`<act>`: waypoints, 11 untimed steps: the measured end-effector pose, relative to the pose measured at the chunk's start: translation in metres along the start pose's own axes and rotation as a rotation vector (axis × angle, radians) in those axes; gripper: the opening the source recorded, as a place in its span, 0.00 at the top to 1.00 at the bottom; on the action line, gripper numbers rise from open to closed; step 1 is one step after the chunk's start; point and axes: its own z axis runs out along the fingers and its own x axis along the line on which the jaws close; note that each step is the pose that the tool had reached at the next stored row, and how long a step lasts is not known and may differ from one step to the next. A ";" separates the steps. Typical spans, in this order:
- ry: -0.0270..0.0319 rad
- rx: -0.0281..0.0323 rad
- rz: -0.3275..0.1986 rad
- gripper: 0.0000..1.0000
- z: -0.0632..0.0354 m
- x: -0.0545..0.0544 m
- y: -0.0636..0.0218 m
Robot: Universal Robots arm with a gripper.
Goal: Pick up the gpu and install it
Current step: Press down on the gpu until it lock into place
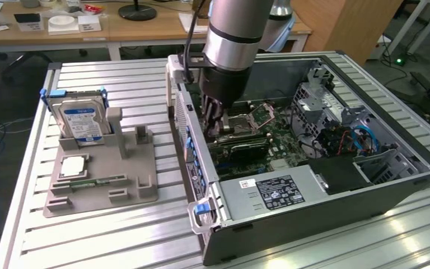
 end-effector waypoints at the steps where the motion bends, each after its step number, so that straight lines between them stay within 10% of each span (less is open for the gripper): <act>1: -0.0002 0.0012 -0.001 0.89 0.0001 0.000 -0.0001; 11: -0.0006 0.0095 -0.001 0.89 0.0043 0.000 0.0023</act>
